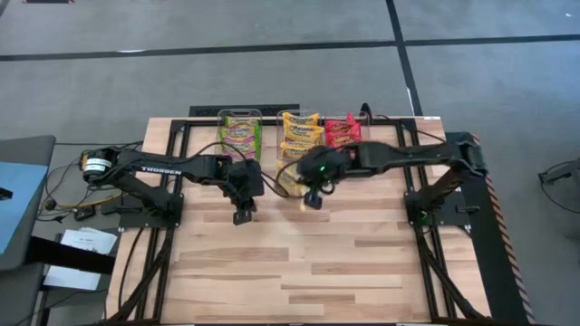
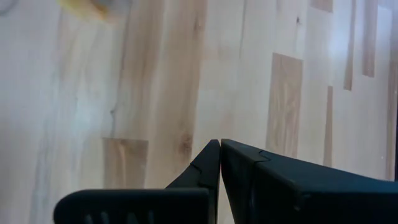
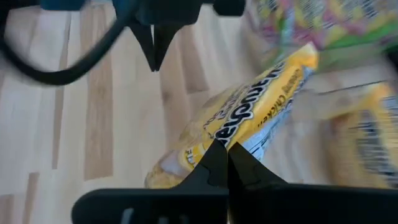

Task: Sort Maruchan noodles
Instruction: Put the yellow noodle pack into the middle transparent bin

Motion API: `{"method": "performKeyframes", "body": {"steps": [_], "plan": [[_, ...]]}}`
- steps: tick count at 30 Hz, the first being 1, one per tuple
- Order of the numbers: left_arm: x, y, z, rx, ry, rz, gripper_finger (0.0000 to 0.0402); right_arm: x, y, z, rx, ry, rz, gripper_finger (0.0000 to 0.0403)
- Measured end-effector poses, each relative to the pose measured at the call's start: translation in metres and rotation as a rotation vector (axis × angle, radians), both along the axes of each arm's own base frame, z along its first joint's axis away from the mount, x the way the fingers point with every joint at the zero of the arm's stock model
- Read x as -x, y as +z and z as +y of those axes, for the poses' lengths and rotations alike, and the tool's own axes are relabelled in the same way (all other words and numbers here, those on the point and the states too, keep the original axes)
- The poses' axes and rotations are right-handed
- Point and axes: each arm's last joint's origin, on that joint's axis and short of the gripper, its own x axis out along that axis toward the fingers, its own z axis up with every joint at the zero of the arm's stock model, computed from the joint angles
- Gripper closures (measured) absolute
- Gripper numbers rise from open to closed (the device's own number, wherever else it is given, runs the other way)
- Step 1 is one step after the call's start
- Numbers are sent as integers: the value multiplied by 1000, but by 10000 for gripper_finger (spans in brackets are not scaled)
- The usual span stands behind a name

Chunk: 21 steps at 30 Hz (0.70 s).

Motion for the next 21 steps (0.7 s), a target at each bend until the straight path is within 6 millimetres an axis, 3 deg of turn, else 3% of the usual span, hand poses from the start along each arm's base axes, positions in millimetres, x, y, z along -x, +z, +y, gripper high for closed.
{"method": "performKeyframes", "body": {"steps": [8,14,21], "plan": [[1,1,18,-2,66,-13,402,31,36,-43,152,-2,-75,400],[-2,4,35,-9,131,-75,402,38,38,-76,236,101,-86,400],[0,6,55,-4,221,-109,402,40,34,-96,302,237,-87,400]]}}
